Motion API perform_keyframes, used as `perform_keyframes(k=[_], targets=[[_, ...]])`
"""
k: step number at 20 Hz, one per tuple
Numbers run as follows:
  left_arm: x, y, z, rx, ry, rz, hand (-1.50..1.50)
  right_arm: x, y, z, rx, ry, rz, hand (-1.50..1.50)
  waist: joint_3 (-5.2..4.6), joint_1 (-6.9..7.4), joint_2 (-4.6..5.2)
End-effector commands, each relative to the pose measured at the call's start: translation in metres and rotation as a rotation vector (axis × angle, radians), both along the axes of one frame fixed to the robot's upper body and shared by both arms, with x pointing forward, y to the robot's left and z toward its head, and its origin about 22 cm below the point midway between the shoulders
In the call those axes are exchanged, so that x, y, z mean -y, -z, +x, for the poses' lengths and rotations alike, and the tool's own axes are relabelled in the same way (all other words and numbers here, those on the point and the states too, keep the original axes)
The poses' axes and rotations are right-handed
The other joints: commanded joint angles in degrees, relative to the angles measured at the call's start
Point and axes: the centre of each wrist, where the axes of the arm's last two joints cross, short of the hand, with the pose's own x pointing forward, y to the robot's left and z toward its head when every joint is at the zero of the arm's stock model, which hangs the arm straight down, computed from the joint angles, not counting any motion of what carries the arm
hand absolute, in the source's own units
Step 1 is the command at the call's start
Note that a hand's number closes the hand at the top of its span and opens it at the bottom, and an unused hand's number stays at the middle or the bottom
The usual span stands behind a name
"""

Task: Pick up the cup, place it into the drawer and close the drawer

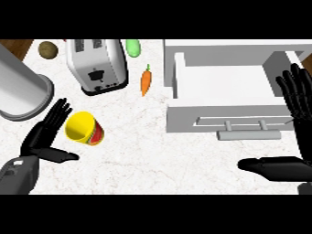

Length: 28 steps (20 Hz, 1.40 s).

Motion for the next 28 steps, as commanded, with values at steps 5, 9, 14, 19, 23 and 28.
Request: perform_keyframes(k=[5, 9, 14, 19, 23, 28], targets=[[0.0, 0.021, -0.016, 0.066, 0.047, -0.076, -1.5, -0.011, -0.006, 0.004, -0.008, -0.006, 0.008, -1.5, -0.12, -0.31, 0.32], [0.009, 0.02, -0.007, 0.069, 0.045, -0.079, -1.5, -0.004, -0.001, -0.007, 0.009, -0.029, -0.011, -1.5, -0.1, -0.78, 0.26], [0.014, 0.019, -0.001, 0.082, 0.05, -0.071, -1.5, -0.014, 0.007, -0.007, -0.008, -0.029, 0.015, -1.5, -0.14, -1.01, 0.41], [0.011, 0.017, 0.001, 0.085, 0.057, -0.088, -1.5, -0.013, -0.003, 0.009, 0.001, -0.036, -0.012, -1.5, -0.2, -0.95, 0.64], [0.033, 0.022, 0.006, 0.085, 0.076, -0.119, -1.5, -0.007, 0.004, -0.004, -0.012, -0.022, 0.021, -1.5, -0.13, -1.1, 0.35], [0.045, 0.018, 0.016, 0.084, 0.11, -0.179, -1.5, -0.006, -0.001, 0.004, -0.008, -0.042, 0.016, -1.5, -0.15, -1.05, 0.54]])
